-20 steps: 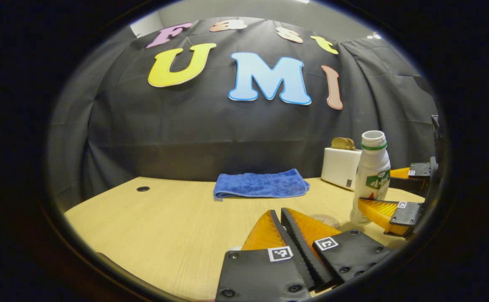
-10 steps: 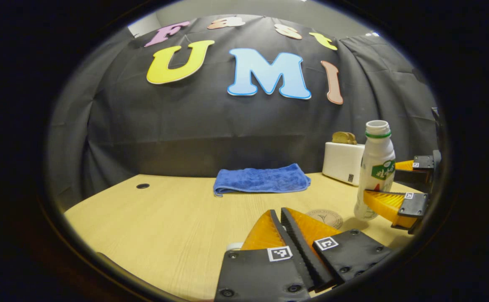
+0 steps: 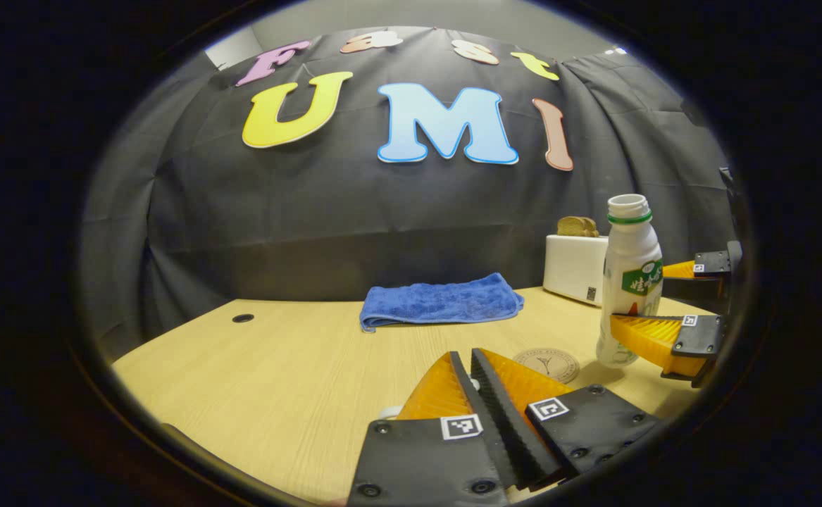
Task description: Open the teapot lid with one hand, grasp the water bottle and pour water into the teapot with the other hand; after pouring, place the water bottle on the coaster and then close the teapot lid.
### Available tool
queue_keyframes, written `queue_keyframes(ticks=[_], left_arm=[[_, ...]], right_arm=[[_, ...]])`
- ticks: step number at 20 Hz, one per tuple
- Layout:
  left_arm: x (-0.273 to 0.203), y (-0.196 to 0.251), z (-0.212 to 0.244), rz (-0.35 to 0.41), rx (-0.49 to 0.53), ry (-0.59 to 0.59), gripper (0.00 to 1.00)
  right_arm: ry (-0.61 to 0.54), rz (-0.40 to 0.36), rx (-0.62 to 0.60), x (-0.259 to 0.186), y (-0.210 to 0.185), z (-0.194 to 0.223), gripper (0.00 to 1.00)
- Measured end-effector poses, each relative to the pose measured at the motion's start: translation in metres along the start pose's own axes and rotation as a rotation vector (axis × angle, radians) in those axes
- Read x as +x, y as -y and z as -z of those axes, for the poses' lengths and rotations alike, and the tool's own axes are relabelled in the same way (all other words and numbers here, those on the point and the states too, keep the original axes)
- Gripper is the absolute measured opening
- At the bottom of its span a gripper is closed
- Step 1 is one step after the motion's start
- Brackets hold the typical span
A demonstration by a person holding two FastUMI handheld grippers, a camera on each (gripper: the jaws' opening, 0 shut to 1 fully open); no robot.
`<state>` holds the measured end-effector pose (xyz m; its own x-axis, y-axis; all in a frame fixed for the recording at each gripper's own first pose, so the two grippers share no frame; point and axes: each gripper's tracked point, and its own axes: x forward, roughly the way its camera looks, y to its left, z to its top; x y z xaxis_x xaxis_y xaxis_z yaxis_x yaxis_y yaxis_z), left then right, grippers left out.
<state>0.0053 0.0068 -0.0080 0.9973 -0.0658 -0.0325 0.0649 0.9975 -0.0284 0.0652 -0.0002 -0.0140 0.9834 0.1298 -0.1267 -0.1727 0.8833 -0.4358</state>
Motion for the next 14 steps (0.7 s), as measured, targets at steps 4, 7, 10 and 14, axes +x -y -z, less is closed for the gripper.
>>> queue_keyframes(ticks=[4,7,10,14], left_arm=[[-0.0001,0.0004,-0.0014,0.002,0.003,0.002,1.0],[-0.0003,0.0009,-0.0008,0.007,-0.015,0.002,0.14],[0.0001,0.0018,-0.001,0.011,-0.014,-0.001,0.14],[-0.0016,0.0017,-0.0012,0.002,-0.006,0.0,0.12]], right_arm=[[-0.002,-0.005,0.009,0.0001,-0.0019,0.001,0.71],[-0.001,-0.009,0.012,-0.0001,-0.0027,0.001,0.71],[0.003,-0.01,0.015,-0.0011,-0.0028,-0.0003,0.71],[0.003,-0.012,0.014,-0.002,-0.0035,-0.0005,0.71]])
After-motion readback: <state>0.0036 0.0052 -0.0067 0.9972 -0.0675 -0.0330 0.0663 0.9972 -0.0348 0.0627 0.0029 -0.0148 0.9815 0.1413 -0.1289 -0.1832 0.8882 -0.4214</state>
